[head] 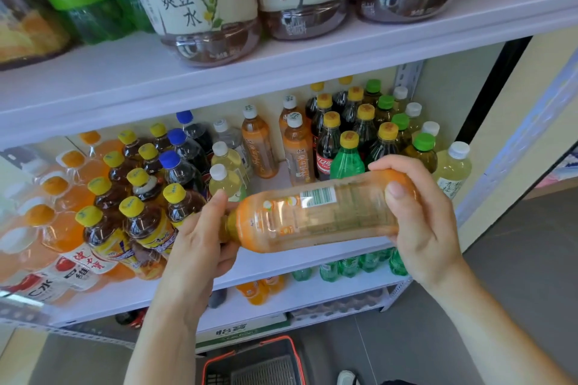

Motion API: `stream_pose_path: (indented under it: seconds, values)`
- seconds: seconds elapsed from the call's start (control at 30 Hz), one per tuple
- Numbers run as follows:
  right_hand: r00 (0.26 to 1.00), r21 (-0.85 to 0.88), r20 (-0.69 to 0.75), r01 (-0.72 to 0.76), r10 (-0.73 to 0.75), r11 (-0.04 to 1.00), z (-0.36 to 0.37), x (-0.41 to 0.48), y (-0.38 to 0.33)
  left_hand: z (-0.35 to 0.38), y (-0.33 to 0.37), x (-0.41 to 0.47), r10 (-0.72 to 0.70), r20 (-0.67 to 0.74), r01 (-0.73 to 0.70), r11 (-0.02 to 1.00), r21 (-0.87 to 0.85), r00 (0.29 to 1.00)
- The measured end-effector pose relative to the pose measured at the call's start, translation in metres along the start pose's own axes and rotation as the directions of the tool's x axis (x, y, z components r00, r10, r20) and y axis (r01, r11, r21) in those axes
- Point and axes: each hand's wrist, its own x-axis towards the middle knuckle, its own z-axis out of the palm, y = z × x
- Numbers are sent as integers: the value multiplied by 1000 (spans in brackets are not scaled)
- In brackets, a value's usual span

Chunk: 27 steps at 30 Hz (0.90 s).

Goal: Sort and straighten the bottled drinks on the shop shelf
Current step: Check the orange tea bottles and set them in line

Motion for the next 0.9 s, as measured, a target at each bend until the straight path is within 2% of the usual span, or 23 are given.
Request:
stream_pose_path:
  seconds: [0.07, 0.1, 0.2, 0.27, 0.33, 0.4, 0.43, 0.5, 0.63, 0.7, 0.8, 0.9]
  values:
    - [996, -36, -9, 89, -89, 995, 0, -1, -2, 1, -1, -1, 10, -8, -10, 999, -41, 1000]
    - [998, -6, -3, 62, -62, 998, 1, -1, -3, 2, -2, -1, 43, -19, -44, 997, -62, 999]
    - [974, 173, 70, -227, 218, 958, 3, 2, -4, 4, -2, -3, 183, -56, -187, 980, -64, 981]
    - [890, 215, 151, -455, 431, 864, 3, 6, -3, 3, 2, -5, 268, -40, -268, 963, -7, 963]
    - [768, 274, 236, -640, 595, 718, 2, 8, -4, 2, 7, -7, 301, 15, -301, 952, 48, 954]
    - [673, 336, 299, -738, 677, 585, 1, 7, -3, -1, 11, -9, 304, 57, -307, 951, 48, 951]
    - [661, 361, 308, -747, 685, 558, 1, 5, -2, -2, 12, -9, 297, 61, -299, 953, 43, 953]
    - [708, 393, 288, -701, 645, 595, 1, 1, -1, -1, 12, -8, 252, 20, -253, 966, 48, 967]
    - [876, 350, 176, -482, 449, 803, 5, -6, -3, 1, 6, 0, 97, -91, -89, 992, 93, 991]
    - [925, 308, 154, -379, 347, 873, 5, -8, -8, 0, 4, 2, 36, -95, -28, 996, 82, 995]
    - [947, 253, 171, -309, 272, 917, 5, -7, -12, 1, 4, 0, 73, -111, -70, 997, 37, 991]
    - [931, 225, 230, -336, 285, 915, 3, -5, -10, 5, 9, -2, 163, -146, -165, 986, 0, 976]
